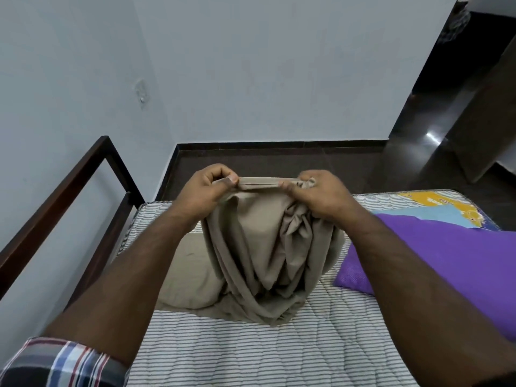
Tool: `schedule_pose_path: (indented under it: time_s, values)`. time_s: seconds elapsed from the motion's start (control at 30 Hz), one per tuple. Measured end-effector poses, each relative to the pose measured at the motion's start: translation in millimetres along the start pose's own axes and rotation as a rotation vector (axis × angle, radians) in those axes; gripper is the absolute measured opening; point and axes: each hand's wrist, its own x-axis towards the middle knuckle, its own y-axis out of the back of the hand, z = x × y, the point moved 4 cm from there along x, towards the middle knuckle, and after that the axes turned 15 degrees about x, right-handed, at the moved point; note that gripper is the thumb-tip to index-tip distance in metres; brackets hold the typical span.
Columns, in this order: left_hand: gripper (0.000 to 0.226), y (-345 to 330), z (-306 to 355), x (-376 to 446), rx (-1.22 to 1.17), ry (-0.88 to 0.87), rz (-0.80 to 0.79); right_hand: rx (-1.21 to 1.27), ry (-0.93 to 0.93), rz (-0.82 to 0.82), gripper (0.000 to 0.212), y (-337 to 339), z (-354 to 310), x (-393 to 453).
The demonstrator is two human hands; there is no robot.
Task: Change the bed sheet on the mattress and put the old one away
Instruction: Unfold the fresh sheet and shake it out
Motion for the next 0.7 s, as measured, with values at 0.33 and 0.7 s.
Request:
schedule_pose_path:
  time_s: [0.33,0.7]
  values:
    - [0.013,-19,12,-6,0.013,-0.104,-0.094,0.396,0.118,-0.077,0.037,-5,-26,-1]
    - [0.014,-17,9,3,0.026,-0.045,0.071,-0.034,0.123,0.030,0.003,4,-27,-3]
